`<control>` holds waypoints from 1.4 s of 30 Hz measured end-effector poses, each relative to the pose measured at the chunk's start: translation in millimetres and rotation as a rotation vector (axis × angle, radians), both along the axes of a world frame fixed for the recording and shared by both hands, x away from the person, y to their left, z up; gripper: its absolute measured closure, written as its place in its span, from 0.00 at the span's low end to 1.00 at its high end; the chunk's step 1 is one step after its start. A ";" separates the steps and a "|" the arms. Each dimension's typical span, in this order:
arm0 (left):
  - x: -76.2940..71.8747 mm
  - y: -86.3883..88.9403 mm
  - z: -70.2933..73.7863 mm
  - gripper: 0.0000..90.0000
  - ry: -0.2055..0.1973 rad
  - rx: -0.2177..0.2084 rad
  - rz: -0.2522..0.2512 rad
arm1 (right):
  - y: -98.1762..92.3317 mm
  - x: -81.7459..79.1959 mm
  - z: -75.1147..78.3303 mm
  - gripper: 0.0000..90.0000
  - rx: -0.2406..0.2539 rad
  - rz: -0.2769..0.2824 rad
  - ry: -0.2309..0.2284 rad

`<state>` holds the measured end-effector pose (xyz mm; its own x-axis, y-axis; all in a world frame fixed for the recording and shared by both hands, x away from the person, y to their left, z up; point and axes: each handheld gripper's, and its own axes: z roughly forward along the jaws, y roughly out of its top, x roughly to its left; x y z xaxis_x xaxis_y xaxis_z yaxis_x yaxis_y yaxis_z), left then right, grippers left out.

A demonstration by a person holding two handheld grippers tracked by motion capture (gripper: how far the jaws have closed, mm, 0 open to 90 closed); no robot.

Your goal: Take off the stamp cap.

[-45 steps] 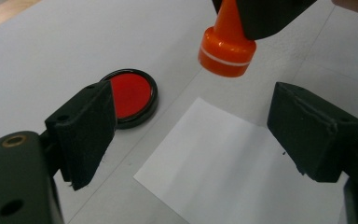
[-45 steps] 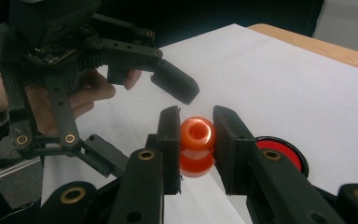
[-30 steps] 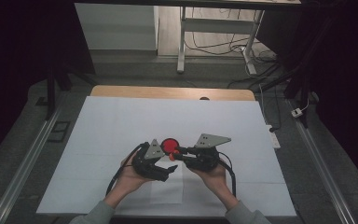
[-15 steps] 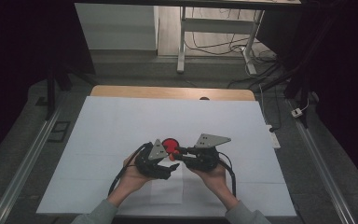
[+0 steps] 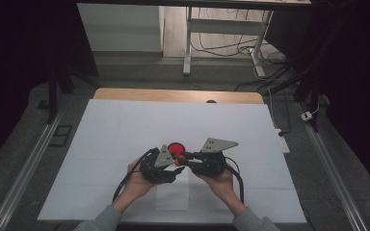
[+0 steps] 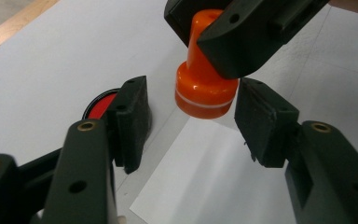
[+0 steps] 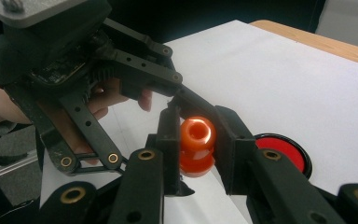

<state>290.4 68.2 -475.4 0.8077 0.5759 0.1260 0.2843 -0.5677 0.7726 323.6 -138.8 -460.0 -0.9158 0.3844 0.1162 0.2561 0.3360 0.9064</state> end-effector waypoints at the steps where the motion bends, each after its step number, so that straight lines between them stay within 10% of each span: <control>1: 0.0 0.1 -0.1 0.51 0.000 0.000 -0.001 | 0.1 0.0 -0.1 0.81 0.000 0.001 0.000; 42: -2.5 -1.5 -3.8 0.72 -0.029 0.039 -0.027 | -0.1 0.6 -2.8 0.81 0.022 -0.008 0.025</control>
<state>287.9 66.7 -479.2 0.8186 0.5482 0.1712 0.2465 -0.6046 0.7574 324.2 -139.0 -462.8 -0.9093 0.3890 0.1475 0.2814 0.3138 0.9068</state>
